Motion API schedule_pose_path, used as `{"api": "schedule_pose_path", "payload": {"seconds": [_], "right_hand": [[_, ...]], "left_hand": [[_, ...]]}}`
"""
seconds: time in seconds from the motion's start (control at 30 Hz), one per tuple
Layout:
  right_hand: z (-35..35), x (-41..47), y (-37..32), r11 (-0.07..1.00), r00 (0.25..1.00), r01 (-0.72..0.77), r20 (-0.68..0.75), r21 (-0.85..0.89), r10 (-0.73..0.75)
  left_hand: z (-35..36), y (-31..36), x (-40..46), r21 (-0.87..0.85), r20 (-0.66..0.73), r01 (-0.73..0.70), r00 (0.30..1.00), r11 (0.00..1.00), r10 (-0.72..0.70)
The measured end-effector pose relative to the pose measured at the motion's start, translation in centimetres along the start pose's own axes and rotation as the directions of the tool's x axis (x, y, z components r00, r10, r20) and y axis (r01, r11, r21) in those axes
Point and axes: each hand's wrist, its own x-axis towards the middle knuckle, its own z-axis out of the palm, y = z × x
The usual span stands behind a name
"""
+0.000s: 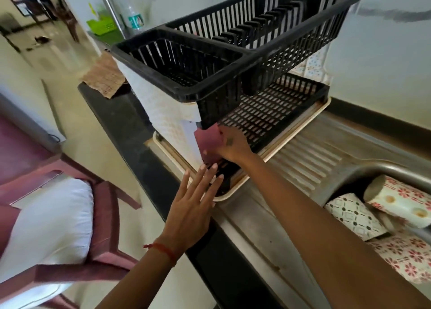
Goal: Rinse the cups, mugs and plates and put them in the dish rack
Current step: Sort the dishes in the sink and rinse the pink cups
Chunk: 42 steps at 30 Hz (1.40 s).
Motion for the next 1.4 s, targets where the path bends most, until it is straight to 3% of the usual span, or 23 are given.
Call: {"api": "schedule_pose_path", "payload": {"seconds": [0.3,0.43,0.63,0.87,1.0,1.17,1.3,1.4], "right_hand": [[1.9,1.7,-1.3,0.996,0.994,-0.081,-0.069,0.026,0.082],[1.5,1.2,-1.5,0.997,0.996,-0.069,-0.052,-0.044,0.067],[-0.6,-1.0,-0.8,1.0,1.0,-0.001,0.004,-0.012,0.001],[-7.8,-10.2,5.2,0.975,0.955,0.175,-0.263,0.137,-0.134],[-12.4,-17.6,9.7,0.995,0.93,0.044,-0.367,0.093,-0.007],[-17.1,-27.6,15.9,0.974,0.861,-0.199,-0.494,-0.11,0.12],[-19.3,-34.9,20.6,0.869,0.806,-0.464,-0.49,-0.173,0.332],[-20.3,-39.4,23.2,0.716,0.745,-0.648,-0.412,-0.258,0.525]], "left_hand": [[0.2,-0.6,-0.2,-0.009,-0.008,-0.026,1.0,1.0,0.026],[-0.2,0.1,0.0,-0.036,0.035,0.017,0.999,0.999,-0.015],[-1.7,1.6,0.1,-0.082,0.058,0.079,0.996,0.993,-0.074],[-2.4,6.9,1.1,-0.21,0.035,0.064,0.998,0.976,-0.058],[-2.1,11.6,2.3,-0.355,0.109,0.031,0.994,0.934,0.008],[-0.6,18.8,4.3,-0.484,0.219,-0.087,0.951,0.871,0.217],[0.6,25.4,4.7,-0.426,0.313,-0.245,0.863,0.871,0.396],[1.0,29.5,4.4,-0.428,0.374,-0.34,0.777,0.837,0.507]]}}
